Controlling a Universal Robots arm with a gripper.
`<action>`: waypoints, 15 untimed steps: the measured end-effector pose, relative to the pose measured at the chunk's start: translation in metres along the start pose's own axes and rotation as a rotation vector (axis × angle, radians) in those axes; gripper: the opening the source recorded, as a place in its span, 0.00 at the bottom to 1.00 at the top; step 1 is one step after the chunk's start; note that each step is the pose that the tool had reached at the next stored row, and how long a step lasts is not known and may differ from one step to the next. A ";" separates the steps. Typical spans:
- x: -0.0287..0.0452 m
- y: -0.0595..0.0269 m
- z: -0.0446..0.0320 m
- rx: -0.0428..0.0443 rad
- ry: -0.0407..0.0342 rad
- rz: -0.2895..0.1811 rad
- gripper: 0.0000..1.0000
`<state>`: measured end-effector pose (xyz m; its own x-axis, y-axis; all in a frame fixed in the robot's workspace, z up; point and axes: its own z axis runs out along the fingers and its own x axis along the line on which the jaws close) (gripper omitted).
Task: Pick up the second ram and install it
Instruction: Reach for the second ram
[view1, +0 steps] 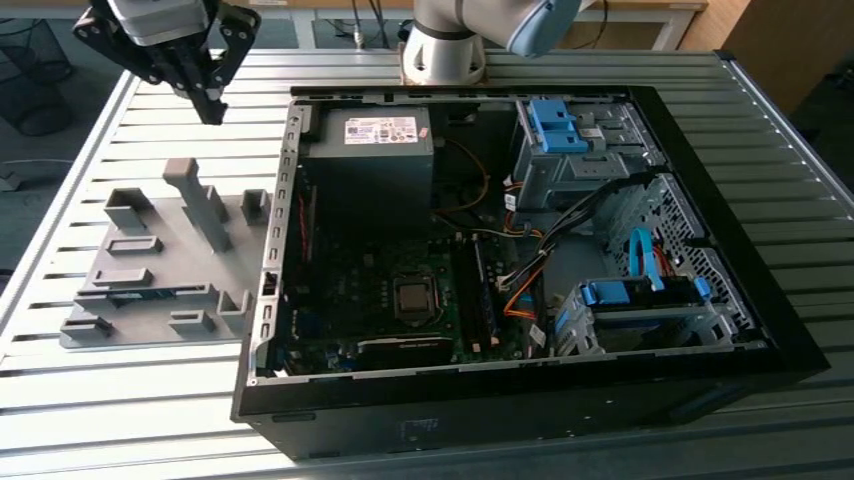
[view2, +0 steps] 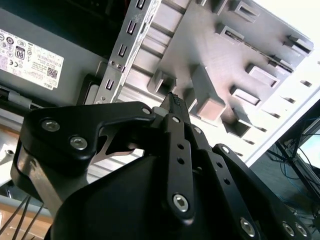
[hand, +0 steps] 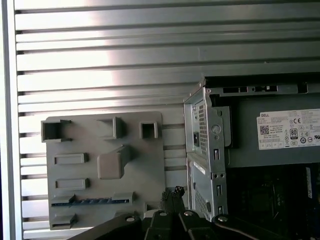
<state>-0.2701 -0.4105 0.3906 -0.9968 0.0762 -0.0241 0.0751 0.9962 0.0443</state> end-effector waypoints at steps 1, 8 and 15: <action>0.0015 -0.0022 0.0002 -0.0001 -0.0001 0.000 0.10; 0.0208 -0.0108 0.0006 0.0000 -0.0001 0.000 0.10; 0.0401 -0.0126 0.0008 0.0000 -0.0001 0.000 0.10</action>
<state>-0.3110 -0.4199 0.3883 -0.9968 0.0761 -0.0241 0.0750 0.9962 0.0443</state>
